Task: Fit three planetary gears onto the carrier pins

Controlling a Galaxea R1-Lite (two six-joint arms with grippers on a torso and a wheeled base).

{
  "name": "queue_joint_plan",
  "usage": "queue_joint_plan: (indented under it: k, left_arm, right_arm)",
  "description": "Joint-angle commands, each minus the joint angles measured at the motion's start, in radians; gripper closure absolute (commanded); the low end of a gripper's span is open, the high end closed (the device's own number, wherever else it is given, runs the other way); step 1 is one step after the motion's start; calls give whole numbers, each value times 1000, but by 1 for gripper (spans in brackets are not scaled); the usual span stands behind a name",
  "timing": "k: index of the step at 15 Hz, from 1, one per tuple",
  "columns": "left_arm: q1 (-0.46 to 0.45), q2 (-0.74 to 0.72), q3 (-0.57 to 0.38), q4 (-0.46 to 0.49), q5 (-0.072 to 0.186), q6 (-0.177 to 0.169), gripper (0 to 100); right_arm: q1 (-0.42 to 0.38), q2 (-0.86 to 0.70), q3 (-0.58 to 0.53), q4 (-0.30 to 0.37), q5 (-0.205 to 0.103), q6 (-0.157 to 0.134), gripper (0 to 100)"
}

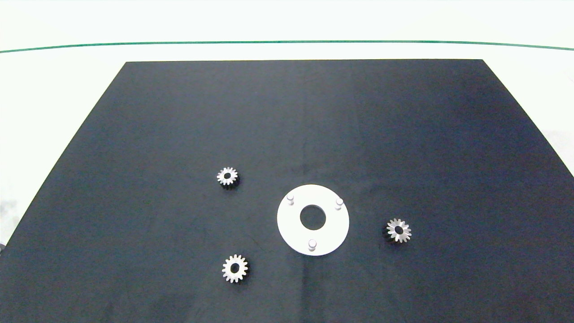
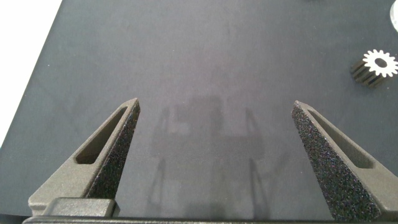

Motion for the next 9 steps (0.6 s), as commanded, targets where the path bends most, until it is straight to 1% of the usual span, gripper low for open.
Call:
queue_joint_plan:
  k: [1,3,4,6,8,9]
  left_arm:
    - [-1,0,-34,11,-1,15,0]
    - [1,6,-97,84,-3,18,0]
    - [-1,13,-149,146,-6,20,0]
    - [-5,66,-253,253,-7,44,0]
    - [-18,151,-319,265,-7,53,0]
    - [-19,194,-347,267,-7,69,0]
  right_arm:
    - [0,1,-32,34,6,-5,0]
    - [2,9,-106,115,8,-10,0]
    - [6,18,-155,161,11,-10,0]
    - [21,86,-265,247,11,-16,0]
    - [34,169,-365,319,11,-23,0]
    - [40,204,-394,331,11,-34,0]
